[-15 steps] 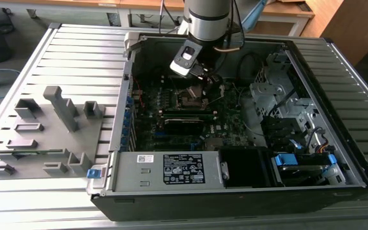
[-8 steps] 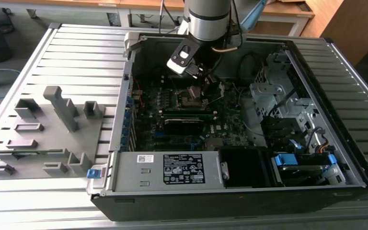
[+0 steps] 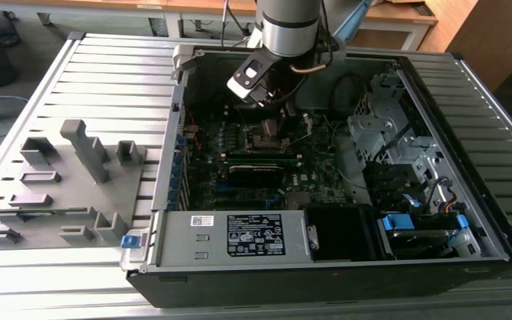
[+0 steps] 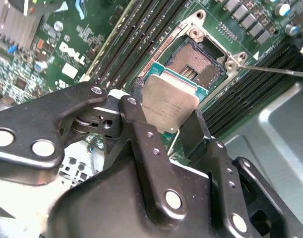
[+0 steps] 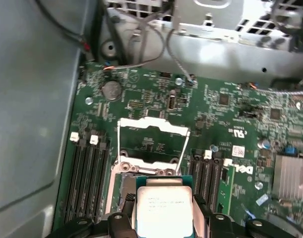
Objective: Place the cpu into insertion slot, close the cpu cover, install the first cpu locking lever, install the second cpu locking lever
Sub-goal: 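Place the cpu into insertion slot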
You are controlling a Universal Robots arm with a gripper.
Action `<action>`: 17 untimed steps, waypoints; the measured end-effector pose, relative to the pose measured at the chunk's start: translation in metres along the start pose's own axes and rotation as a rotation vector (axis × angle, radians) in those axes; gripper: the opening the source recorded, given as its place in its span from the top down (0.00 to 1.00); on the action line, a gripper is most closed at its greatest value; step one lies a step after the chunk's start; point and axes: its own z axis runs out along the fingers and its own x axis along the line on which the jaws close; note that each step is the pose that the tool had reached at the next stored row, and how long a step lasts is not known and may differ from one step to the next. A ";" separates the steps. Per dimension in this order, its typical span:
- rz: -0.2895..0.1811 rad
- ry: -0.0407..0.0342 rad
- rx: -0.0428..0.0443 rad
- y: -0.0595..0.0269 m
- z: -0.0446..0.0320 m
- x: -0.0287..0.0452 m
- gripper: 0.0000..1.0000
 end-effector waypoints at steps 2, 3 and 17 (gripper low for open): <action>0.033 -0.0025 0.0004 0.0000 0.0001 0.0000 0.46; 0.051 -0.0038 0.0006 0.0000 0.0001 0.0000 0.46; 0.128 -0.0096 0.0015 0.0000 0.0002 0.0000 0.46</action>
